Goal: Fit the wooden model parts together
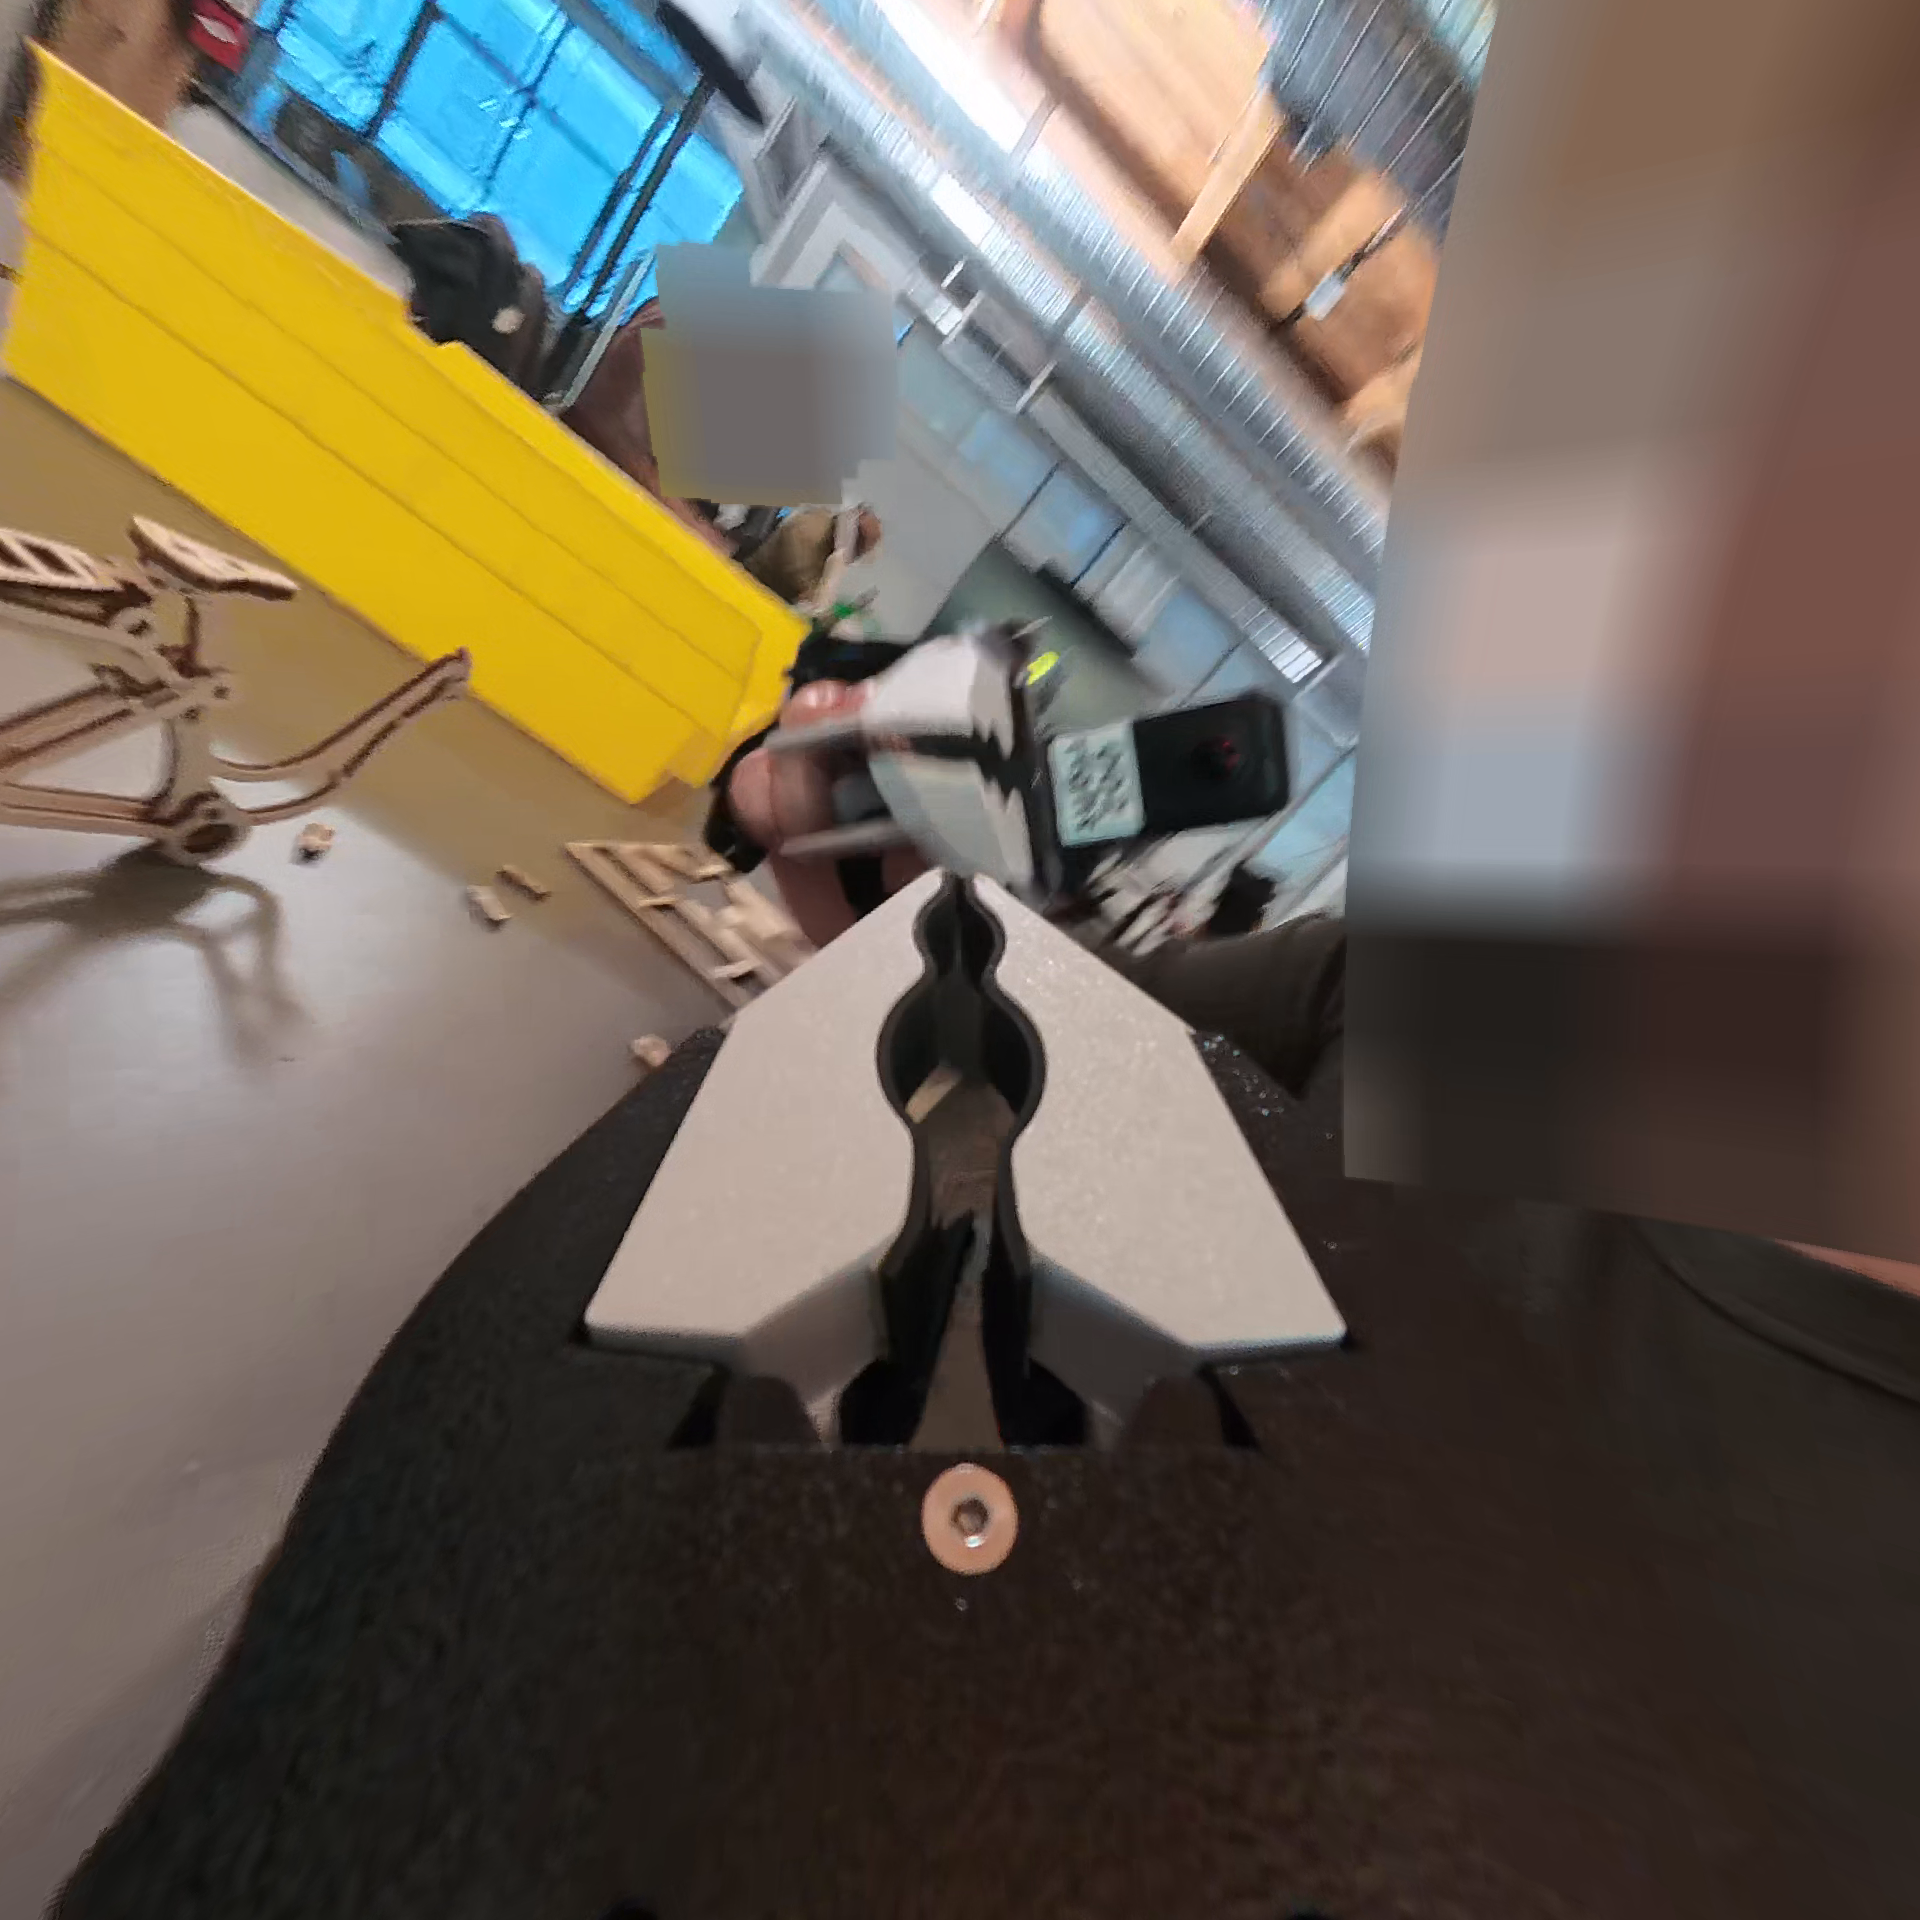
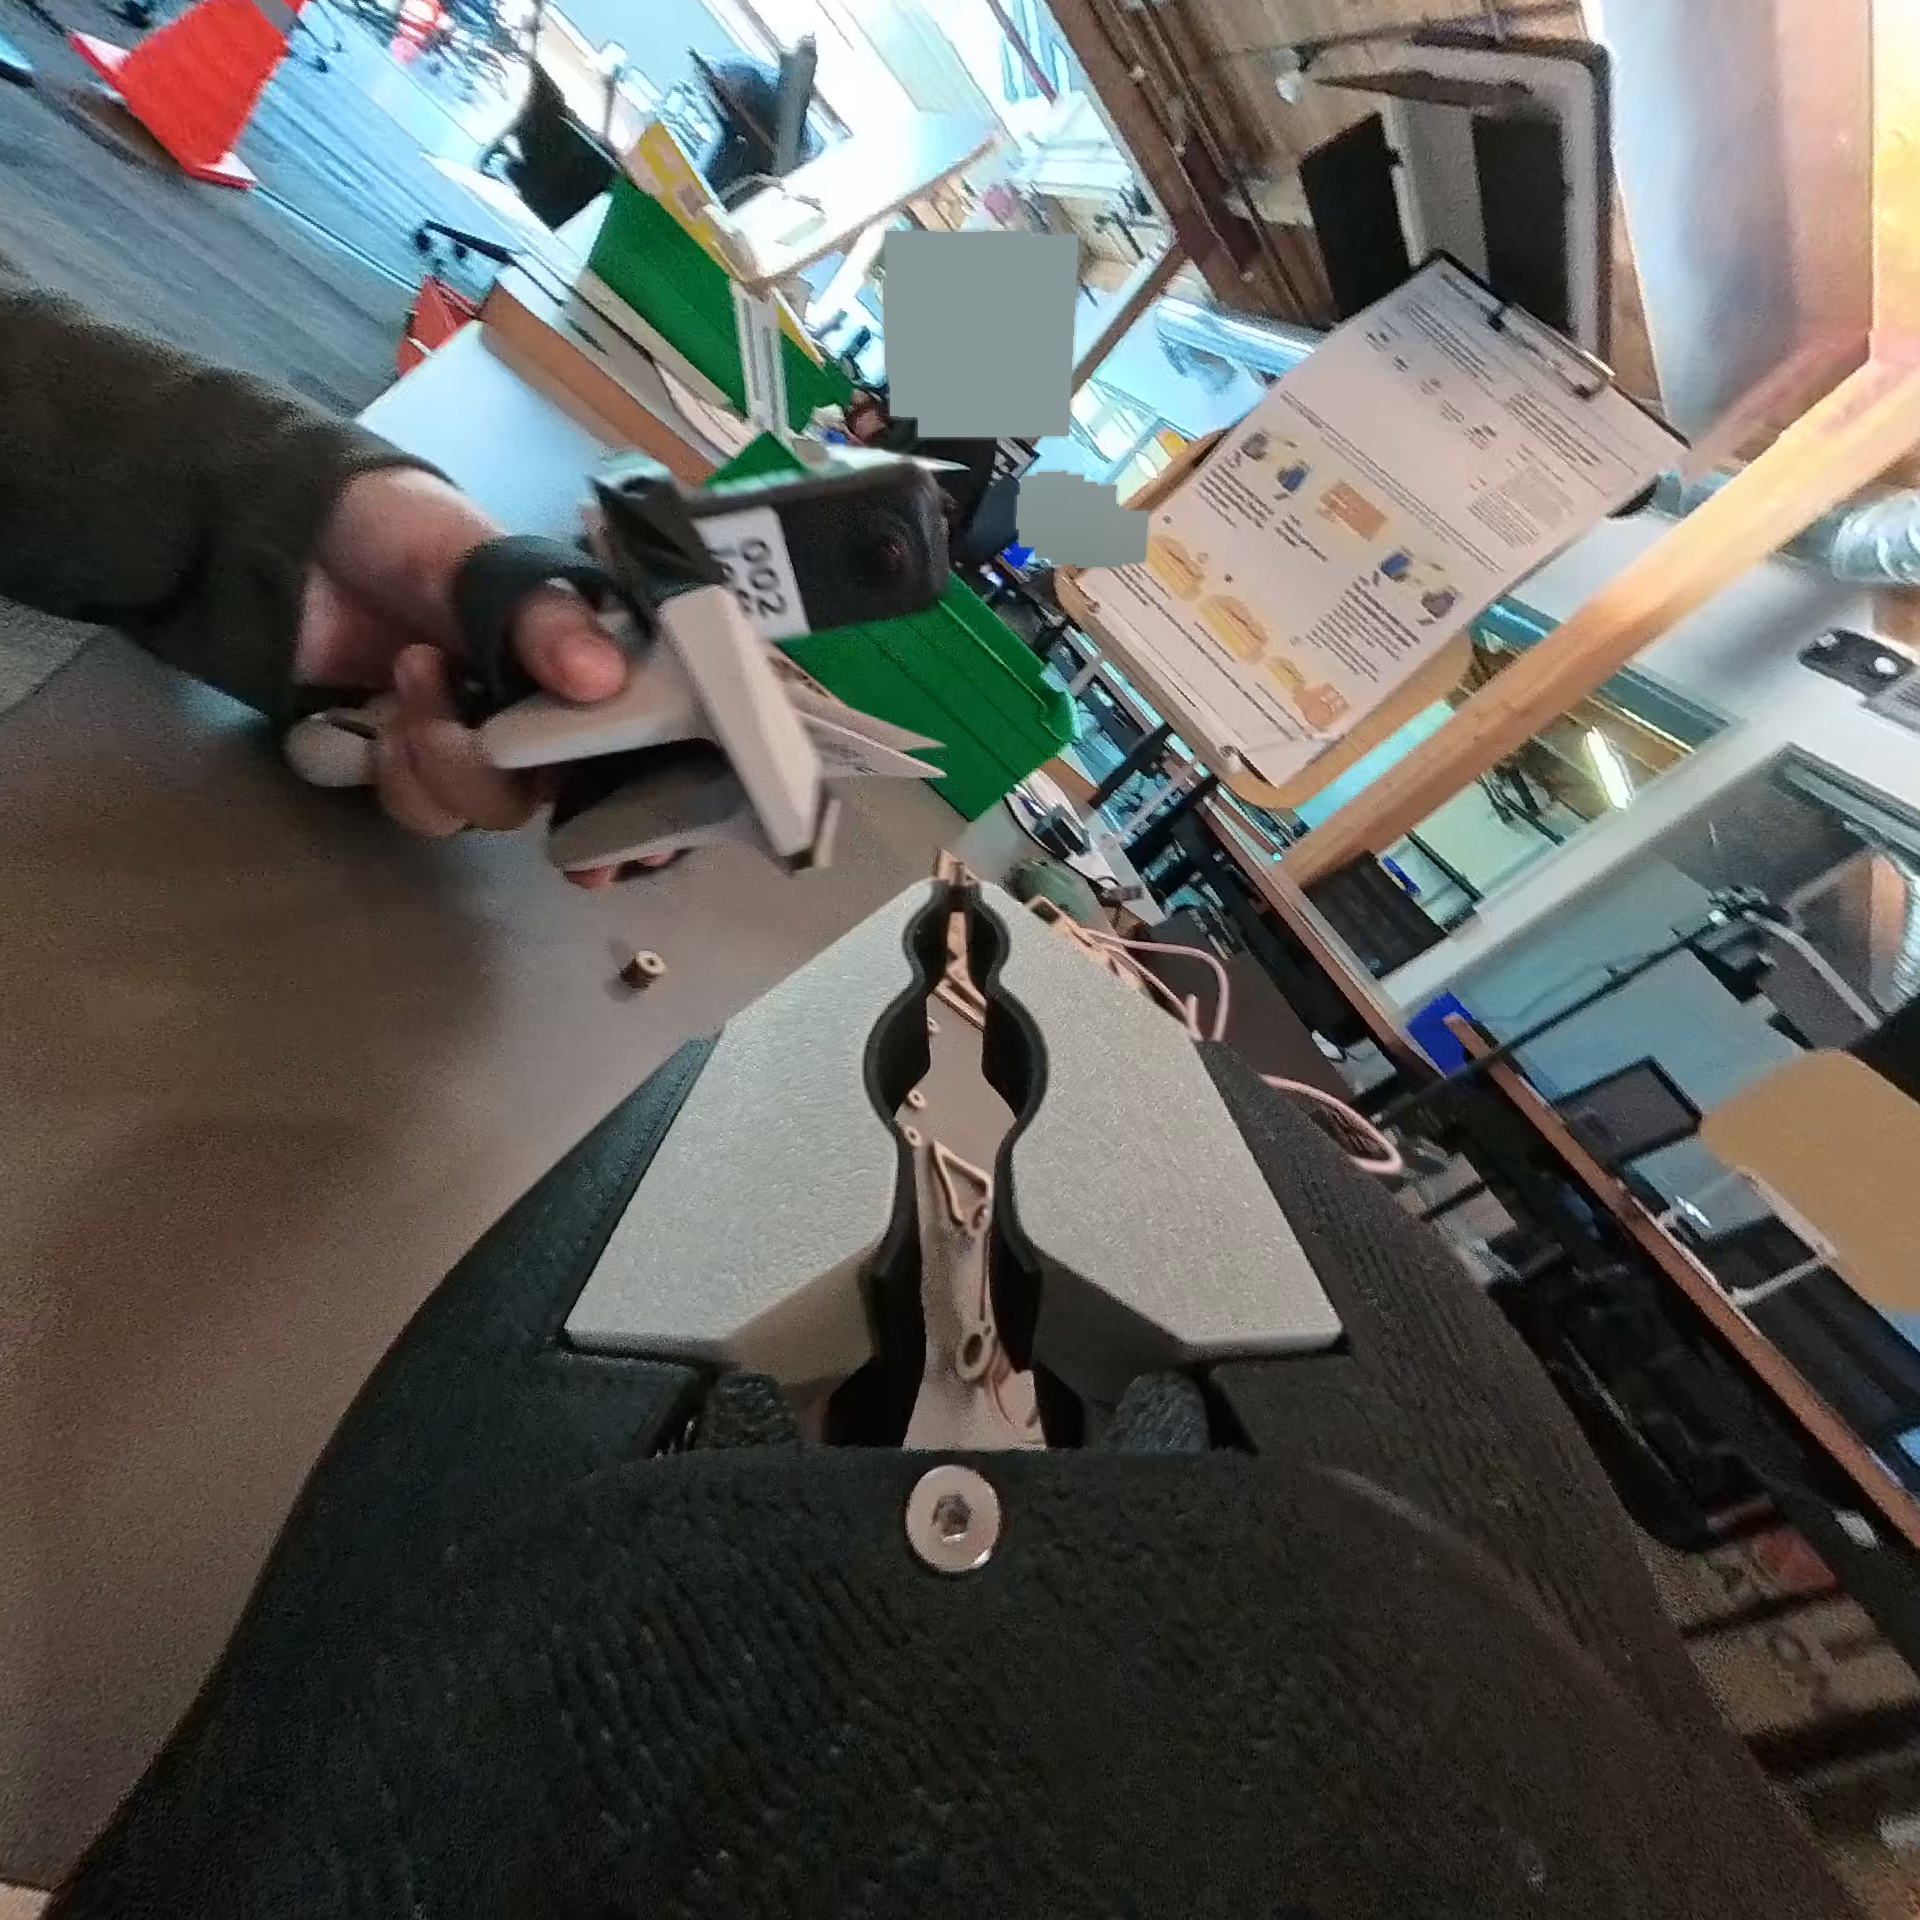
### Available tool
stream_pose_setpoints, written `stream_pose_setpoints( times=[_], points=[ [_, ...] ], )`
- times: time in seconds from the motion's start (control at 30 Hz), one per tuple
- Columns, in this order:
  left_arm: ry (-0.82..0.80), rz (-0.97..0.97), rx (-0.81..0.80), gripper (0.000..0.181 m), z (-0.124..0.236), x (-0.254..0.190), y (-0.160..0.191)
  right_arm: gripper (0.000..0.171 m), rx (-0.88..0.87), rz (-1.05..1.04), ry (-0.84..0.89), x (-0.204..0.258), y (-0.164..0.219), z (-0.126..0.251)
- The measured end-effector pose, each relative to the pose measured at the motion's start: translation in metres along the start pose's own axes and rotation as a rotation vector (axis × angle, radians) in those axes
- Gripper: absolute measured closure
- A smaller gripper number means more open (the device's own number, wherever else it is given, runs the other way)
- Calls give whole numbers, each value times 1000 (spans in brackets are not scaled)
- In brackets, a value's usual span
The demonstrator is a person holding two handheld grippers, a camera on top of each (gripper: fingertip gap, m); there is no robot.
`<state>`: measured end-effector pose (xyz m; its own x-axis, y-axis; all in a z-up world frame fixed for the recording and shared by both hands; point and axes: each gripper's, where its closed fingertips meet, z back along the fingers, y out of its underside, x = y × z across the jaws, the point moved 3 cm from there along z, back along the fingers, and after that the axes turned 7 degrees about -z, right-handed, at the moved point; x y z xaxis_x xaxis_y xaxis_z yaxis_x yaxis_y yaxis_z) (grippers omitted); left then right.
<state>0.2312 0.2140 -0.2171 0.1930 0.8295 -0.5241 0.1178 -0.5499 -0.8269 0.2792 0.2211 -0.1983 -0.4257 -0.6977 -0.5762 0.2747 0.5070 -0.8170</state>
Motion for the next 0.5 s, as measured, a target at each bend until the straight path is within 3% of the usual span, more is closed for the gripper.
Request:
stream_pose_setpoints(
  times=[0.13, 0.27, 0.5],
  points=[
    [-72, -206, 187, 181, -8, -8, 19, 170, 27, -31, 78, -15, 7, 2],
    [-69, -295, 345, 181, -16, -19, 40, 170, 27, -47, 101, -19, 10, 3],
    [3, -391, 459, 181, -32, -42, 64, 170, 29, -41, 117, -23, 12, 5]
  ],
)
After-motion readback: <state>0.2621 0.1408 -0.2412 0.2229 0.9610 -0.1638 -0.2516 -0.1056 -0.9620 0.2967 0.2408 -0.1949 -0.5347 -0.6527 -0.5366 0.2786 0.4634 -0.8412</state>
